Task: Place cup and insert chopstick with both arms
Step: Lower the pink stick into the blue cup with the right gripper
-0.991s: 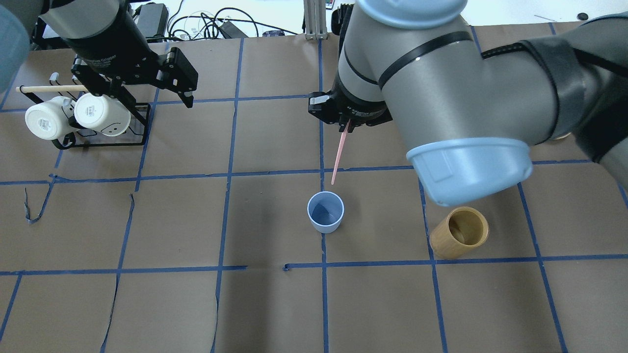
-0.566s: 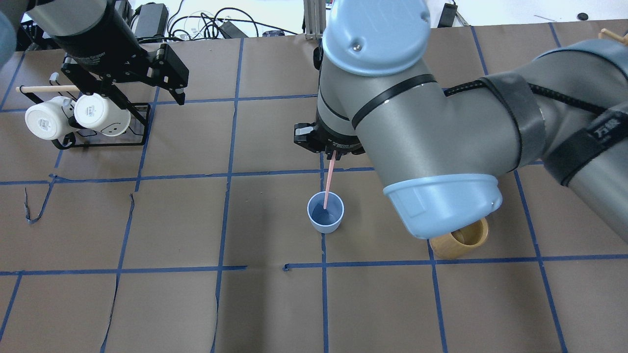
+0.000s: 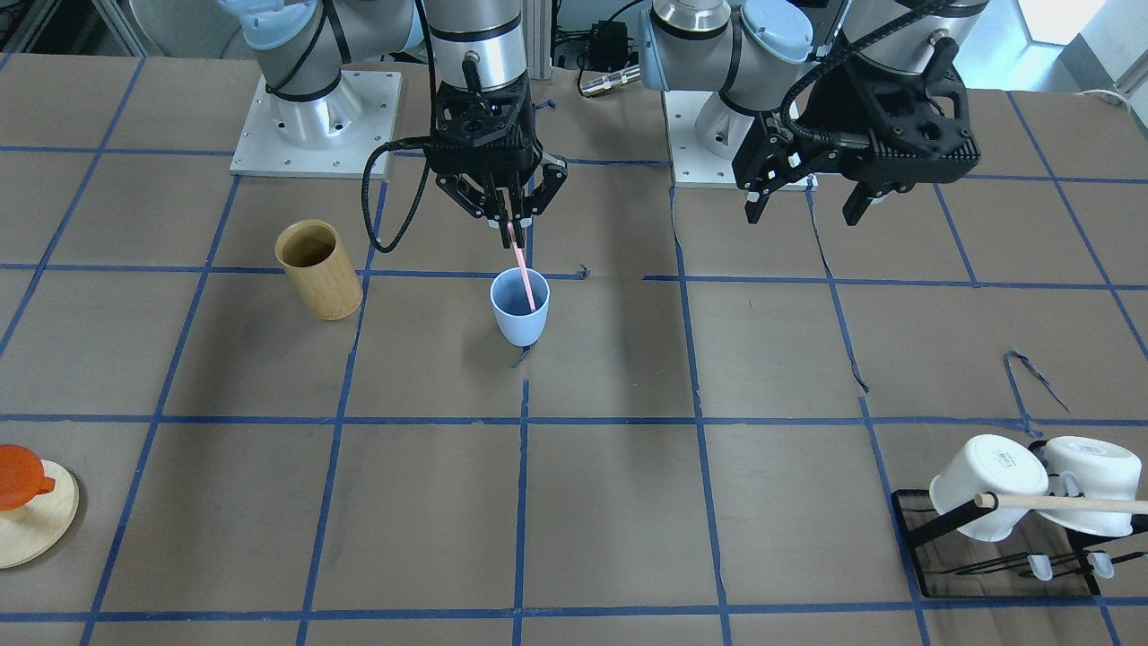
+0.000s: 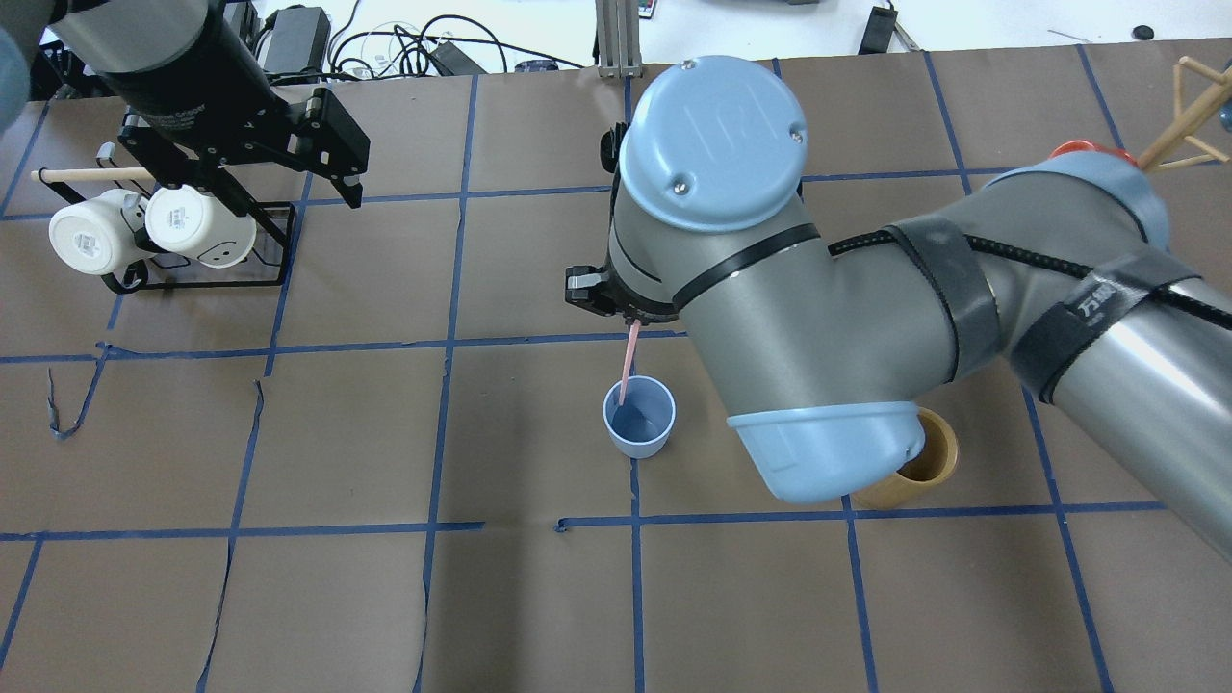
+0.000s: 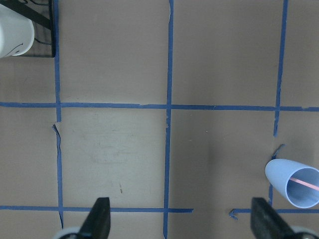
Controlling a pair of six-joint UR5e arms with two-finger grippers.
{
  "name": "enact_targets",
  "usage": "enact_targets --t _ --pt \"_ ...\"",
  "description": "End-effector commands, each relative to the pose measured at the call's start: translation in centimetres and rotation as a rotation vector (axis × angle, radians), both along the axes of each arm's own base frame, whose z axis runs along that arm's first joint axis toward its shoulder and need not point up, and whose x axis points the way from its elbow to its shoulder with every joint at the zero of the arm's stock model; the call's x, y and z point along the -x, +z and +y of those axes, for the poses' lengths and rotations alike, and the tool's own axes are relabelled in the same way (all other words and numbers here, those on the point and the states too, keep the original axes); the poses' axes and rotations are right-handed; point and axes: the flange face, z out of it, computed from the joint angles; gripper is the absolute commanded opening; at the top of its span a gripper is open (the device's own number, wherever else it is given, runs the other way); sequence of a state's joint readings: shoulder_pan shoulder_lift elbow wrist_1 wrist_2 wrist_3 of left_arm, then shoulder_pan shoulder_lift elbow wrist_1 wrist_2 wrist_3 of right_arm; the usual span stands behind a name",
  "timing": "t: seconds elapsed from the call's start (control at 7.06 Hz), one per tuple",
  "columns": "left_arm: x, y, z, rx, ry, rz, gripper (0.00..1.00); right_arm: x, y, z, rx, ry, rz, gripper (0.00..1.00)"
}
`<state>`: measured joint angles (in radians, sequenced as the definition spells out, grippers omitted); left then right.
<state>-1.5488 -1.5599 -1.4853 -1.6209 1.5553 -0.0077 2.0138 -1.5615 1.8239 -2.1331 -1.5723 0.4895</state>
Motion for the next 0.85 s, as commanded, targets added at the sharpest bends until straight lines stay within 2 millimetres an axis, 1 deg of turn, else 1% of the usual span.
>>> enact_targets --t 0.0,0.71 --pt "0.0 0.1 0.0 0.001 0.001 0.000 1.00 0.2 -1.3 0.1 0.013 -0.004 0.012 0.00" --pt "-0.1 0.1 0.2 0.001 0.001 -0.002 1.00 0.1 -2.6 0.0 -0.011 0.000 0.021 0.00"
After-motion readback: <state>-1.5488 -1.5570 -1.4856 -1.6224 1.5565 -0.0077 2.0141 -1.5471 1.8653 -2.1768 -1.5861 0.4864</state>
